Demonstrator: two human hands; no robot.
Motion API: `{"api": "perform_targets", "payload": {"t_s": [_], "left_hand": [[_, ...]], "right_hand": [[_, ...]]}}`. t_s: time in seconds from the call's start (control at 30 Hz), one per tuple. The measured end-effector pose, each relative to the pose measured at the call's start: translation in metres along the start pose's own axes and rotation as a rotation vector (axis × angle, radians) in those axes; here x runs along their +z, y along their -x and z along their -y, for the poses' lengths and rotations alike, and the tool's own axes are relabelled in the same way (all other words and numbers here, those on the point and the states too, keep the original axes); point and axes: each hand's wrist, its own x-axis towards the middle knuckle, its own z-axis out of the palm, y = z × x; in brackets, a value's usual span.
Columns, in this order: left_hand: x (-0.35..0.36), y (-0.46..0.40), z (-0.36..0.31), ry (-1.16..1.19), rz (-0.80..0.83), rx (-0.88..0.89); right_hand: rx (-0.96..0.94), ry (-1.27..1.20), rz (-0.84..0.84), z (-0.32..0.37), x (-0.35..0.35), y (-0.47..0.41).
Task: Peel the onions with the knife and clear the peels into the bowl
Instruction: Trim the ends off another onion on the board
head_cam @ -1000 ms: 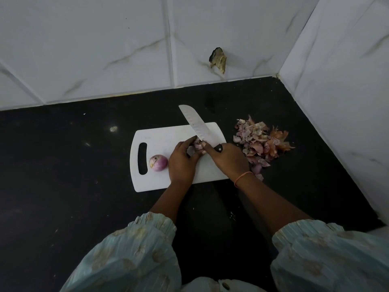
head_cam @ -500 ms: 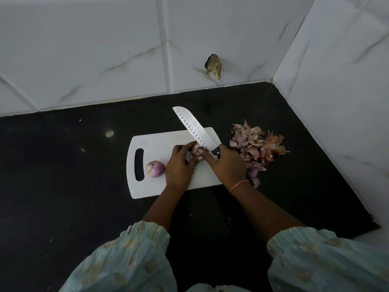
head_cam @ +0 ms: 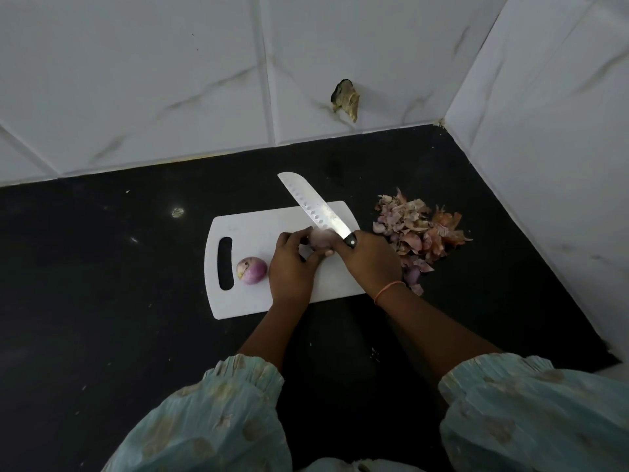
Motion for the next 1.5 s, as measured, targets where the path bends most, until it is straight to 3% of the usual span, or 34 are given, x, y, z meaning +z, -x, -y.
{"api": "perform_targets", "payload": {"t_s": [0.27,0.57,0.8,1.2,1.5], "left_hand": [[0.003,0.001,-0.007,-0.054,-0.065,-0.04],[-0.009,-0.013,0.009,-0.067,0.159,0.061],[-0.001,-0.003,0.006,-0.058,0.009,0.072],[0.003,0.004,-0.004,-0.032,-0.072,0.007],[0.008,0.007,-0.015,-0.05,-0.121,-0.085]], "right_hand": [[0.064,0.039,0.071,0.009,-0.004,-0.004],[-0.058,0.139,-0.087,0.011,-0.01,-0.001],[-0.074,0.154,-0.109,0.014,-0.005,-0.002],[0.004,0.068,0.002,0.017,-0.004,-0.007],[-0.066,0.131,-0.079,0.016,-0.004,-0.004]]}}
